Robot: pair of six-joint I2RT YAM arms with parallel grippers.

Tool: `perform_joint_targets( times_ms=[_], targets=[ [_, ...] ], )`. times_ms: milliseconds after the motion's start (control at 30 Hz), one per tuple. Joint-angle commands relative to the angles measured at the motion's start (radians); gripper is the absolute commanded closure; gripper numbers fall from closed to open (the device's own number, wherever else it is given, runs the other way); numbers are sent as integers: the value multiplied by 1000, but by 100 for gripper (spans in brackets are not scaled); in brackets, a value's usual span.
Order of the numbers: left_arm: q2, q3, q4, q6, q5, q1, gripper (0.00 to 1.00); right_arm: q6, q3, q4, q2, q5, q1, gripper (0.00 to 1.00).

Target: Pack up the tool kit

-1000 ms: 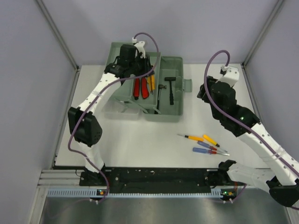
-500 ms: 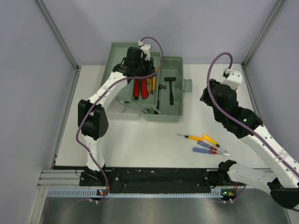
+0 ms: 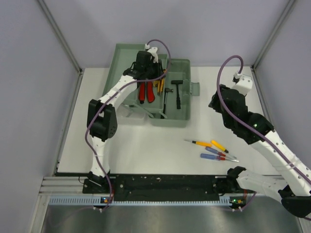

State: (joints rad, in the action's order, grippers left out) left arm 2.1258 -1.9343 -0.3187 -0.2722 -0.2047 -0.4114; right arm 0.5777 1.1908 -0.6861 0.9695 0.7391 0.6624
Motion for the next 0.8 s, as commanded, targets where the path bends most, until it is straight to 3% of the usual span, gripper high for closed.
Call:
perform_joint_targets(
  times_ms=[0, 33, 67, 167, 400, 767],
  targets=[
    [33, -32, 38, -27, 96, 0, 85, 24, 4, -7, -9, -7, -10, 45],
    [33, -34, 32, -33, 123, 0, 82, 25, 4, -9, -9, -7, -10, 45],
    [33, -34, 27, -39, 149, 0, 70, 27, 4, -9, -9, -9, -10, 45],
    [33, -41, 14, -45, 178, 2, 66, 30, 6, -10, -8, -10, -10, 45],
    [17, -49, 0, -55, 252, 3, 38, 33, 4, -13, -5, -18, -10, 45],
    [-148, -72, 56, -53, 160, 2, 18, 82, -29, -49, -12, -62, -10, 43]
  ],
)
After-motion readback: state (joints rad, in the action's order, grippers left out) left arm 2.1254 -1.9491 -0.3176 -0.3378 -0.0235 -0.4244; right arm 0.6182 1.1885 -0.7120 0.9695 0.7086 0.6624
